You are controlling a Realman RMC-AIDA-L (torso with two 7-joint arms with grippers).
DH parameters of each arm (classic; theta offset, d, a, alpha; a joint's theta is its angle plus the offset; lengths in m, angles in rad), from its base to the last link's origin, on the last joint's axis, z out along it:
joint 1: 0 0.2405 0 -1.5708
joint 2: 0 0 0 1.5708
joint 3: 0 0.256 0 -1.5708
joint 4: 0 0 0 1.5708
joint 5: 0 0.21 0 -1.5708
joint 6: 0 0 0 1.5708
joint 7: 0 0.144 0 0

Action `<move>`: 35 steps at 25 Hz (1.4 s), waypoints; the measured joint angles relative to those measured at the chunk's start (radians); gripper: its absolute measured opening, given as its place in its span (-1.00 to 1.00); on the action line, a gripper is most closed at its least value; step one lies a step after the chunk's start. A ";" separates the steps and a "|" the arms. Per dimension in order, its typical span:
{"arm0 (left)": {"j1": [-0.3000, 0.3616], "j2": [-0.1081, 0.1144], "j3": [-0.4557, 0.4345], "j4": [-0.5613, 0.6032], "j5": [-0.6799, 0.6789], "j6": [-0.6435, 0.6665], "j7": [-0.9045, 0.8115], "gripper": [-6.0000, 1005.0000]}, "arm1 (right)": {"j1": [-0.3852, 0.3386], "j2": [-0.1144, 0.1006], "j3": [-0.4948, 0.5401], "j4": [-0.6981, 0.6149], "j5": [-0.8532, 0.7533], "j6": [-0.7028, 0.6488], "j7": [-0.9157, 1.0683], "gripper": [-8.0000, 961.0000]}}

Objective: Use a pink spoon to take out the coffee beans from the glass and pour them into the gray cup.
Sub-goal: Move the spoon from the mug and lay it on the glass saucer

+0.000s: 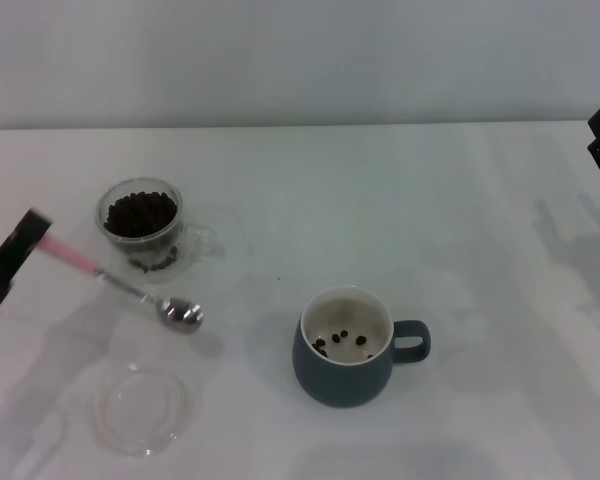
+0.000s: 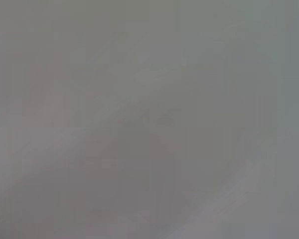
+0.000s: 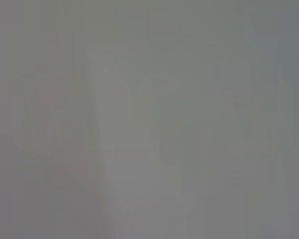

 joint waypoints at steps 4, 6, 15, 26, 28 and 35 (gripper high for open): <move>0.057 0.005 0.006 0.051 0.002 -0.010 -0.061 -0.72 | 0.002 0.000 0.000 0.000 0.000 0.000 0.000 0.45; 0.089 0.006 0.012 0.119 0.028 -0.010 -0.138 -0.72 | 0.006 0.000 -0.001 0.000 -0.001 0.000 0.000 0.45; 0.137 0.059 0.010 0.235 0.109 -0.006 -0.283 -0.72 | 0.009 0.000 -0.002 -0.002 -0.010 0.000 0.000 0.45; 0.098 0.060 0.012 0.235 0.142 0.141 -0.279 -0.72 | 0.002 0.000 -0.002 0.000 -0.011 0.001 0.000 0.45; 0.083 0.059 0.012 0.234 0.157 0.150 -0.278 -0.72 | 0.002 0.000 -0.002 0.000 -0.011 0.001 0.000 0.45; 0.033 0.042 0.012 0.228 0.226 0.205 -0.278 -0.72 | 0.003 0.000 -0.002 0.000 -0.011 0.001 0.000 0.45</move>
